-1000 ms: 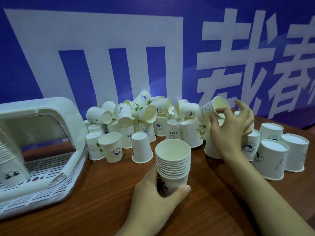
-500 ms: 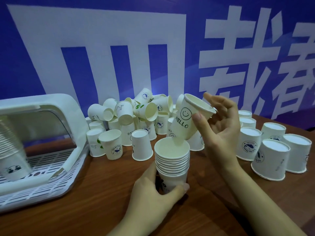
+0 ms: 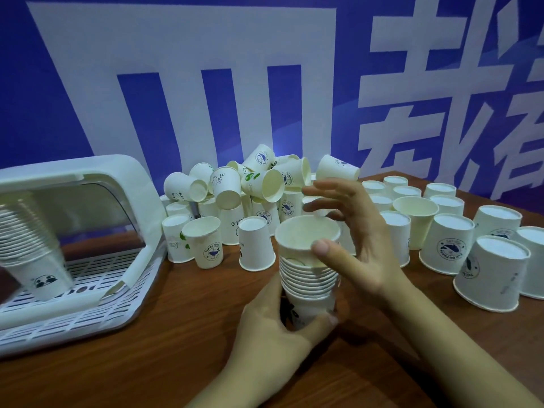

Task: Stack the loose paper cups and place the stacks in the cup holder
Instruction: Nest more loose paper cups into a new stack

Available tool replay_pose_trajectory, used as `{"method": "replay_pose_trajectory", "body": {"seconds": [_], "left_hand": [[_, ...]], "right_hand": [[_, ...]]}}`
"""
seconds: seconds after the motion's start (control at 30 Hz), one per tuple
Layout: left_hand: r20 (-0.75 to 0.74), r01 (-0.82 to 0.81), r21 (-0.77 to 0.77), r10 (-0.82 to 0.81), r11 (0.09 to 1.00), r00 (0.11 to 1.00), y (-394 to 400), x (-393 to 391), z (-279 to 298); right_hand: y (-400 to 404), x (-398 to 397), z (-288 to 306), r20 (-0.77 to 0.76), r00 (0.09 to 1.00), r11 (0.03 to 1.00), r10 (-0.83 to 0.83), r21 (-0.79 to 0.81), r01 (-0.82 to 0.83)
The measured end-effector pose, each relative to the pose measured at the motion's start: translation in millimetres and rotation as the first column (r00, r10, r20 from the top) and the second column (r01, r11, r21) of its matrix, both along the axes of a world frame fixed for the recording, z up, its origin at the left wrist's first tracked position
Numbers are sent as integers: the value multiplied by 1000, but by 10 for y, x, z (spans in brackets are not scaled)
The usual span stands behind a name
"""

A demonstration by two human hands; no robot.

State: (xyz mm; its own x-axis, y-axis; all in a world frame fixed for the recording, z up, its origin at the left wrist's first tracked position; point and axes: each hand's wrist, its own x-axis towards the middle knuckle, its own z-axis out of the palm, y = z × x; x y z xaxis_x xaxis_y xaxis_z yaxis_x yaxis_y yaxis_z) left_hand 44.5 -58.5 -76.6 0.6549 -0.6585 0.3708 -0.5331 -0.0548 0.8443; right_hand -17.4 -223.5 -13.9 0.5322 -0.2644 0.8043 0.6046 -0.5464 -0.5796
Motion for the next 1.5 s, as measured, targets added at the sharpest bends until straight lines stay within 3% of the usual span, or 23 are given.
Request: {"method": "replay_pose_trajectory", "body": {"seconds": [0.1,0.23,0.33,0.4,0.5,0.57,0.67,0.73,0.8,0.83,1.17,1.27,1.37,1.5], "left_hand": [[24,8,1,-8,1000,1000,2,8,-13],[49,-5,7,4,1000,999,10,8,-4],[42,-30,-10,30,1000,999,8,-10,8],[33,-46,-6,46,999,998,-1,-7,6],[35,-52,3,52,999,998,0,-21,16],[37,-61,13,61,998,997,6,-25,27],[30,-63,37,62,997,998,14,-11,20],[20,-62,48,61,997,998,13,-3,17],[8,-50,58,49,997,999,14,-4,24],[4,-41,62,41,997,999,17,2,19],[14,-36,56,35,998,999,22,15,-9],[-2,-31,58,31,998,1000,24,9,-6],[-7,-25,40,25,999,1000,18,6,3],[8,-32,20,32,999,999,13,-1,-7]], "right_hand": [[-16,28,-39,-43,999,999,-20,40,22],[-34,46,-81,18,965,950,-261,-172,260],[9,68,-95,79,962,926,-261,-261,273],[32,87,-138,8,975,952,-222,-213,219],[19,102,-175,-61,989,990,-136,26,138],[-55,105,-163,-58,967,965,-249,66,252],[-255,94,-135,-175,826,836,-536,25,548],[-376,71,-124,-378,652,732,-657,-112,672],[-420,67,-121,-532,458,670,-713,-322,668],[-413,71,-126,-548,408,655,-730,-395,644],[-390,84,-124,-488,221,505,-845,-589,631],[-367,75,-116,-480,217,496,-850,-593,635],[-364,68,-139,-439,271,498,-857,-568,655],[-337,52,-115,-446,458,623,-769,-365,692]]}}
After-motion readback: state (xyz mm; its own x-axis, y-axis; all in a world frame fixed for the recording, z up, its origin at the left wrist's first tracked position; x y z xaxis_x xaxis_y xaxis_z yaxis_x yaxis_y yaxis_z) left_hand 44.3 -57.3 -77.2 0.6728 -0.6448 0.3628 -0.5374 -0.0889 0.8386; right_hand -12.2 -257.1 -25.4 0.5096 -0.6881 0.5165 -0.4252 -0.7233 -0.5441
